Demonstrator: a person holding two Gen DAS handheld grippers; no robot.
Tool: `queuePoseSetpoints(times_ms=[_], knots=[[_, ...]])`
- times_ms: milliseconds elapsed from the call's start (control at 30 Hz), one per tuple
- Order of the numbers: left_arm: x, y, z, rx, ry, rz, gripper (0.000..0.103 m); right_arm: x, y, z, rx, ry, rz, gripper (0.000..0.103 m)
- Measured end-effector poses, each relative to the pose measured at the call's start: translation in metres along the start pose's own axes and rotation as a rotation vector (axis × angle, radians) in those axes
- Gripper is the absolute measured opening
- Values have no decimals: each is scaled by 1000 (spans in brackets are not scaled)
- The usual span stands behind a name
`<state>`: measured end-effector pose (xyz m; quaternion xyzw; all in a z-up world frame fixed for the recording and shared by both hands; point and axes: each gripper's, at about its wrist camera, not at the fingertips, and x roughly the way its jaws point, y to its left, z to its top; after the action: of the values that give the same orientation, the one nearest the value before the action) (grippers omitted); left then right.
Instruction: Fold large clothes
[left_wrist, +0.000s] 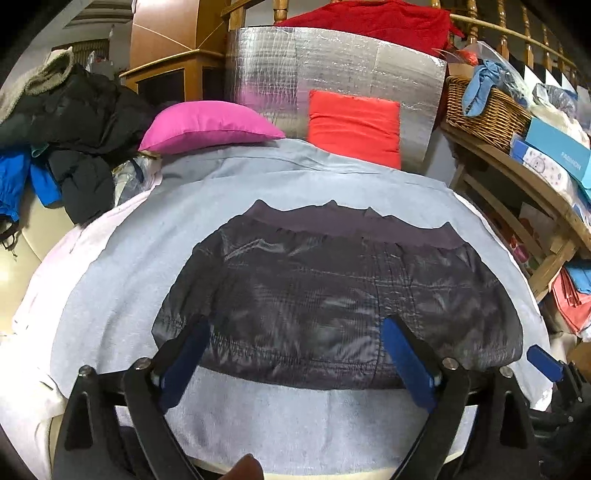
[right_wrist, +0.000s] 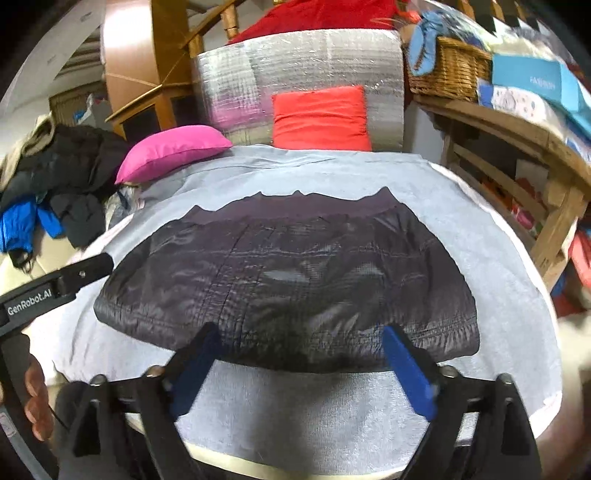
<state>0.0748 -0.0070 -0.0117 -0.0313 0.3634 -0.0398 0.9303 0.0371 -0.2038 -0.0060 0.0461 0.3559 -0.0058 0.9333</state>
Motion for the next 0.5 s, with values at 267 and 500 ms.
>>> queuePoseSetpoints(times_ms=[267,500], knots=[[-10,-9,-2,30,-19,-4,101,-4,7,-3,-34,-6,-51,103],[-11,-19,-2,58,-35,-26,101,-5,3,-1,-27,-16,-57,103]])
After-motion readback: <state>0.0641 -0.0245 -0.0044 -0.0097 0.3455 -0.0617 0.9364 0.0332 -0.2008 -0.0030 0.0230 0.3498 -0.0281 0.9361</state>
